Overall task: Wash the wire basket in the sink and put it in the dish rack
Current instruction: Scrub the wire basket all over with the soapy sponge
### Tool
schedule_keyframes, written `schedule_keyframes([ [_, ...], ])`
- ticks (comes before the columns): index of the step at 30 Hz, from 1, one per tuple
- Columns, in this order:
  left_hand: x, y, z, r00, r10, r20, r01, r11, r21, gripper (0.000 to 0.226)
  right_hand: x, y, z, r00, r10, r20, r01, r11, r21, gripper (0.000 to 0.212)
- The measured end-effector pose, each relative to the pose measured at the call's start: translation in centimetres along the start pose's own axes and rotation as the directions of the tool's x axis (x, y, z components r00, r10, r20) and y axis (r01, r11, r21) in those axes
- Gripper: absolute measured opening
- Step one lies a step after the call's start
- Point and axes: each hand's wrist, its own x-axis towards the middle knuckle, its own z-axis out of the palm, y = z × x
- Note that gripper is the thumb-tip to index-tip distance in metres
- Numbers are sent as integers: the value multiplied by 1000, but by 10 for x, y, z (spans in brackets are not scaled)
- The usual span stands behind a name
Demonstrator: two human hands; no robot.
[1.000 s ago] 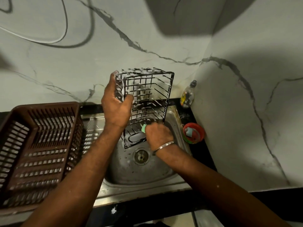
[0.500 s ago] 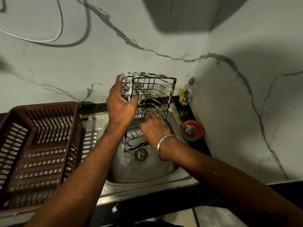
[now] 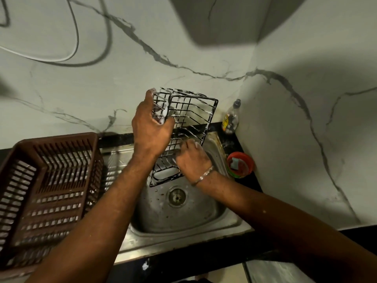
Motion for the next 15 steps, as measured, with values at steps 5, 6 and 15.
schedule_keyframes([
  [5, -3, 2, -3, 1000, -20, 16, 20, 999, 33, 89, -10, 3, -5, 995, 28, -96, -21, 997, 75, 31],
  [6, -3, 2, -3, 1000, -11, 25, 10, 999, 41, 88, -7, 7, -8, 988, 33, -150, -20, 996, 87, 29],
  [15, -6, 2, -3, 997, -47, 56, 43, 996, 73, 89, -16, 12, 16, 994, -43, -101, 50, 996, 74, 34],
])
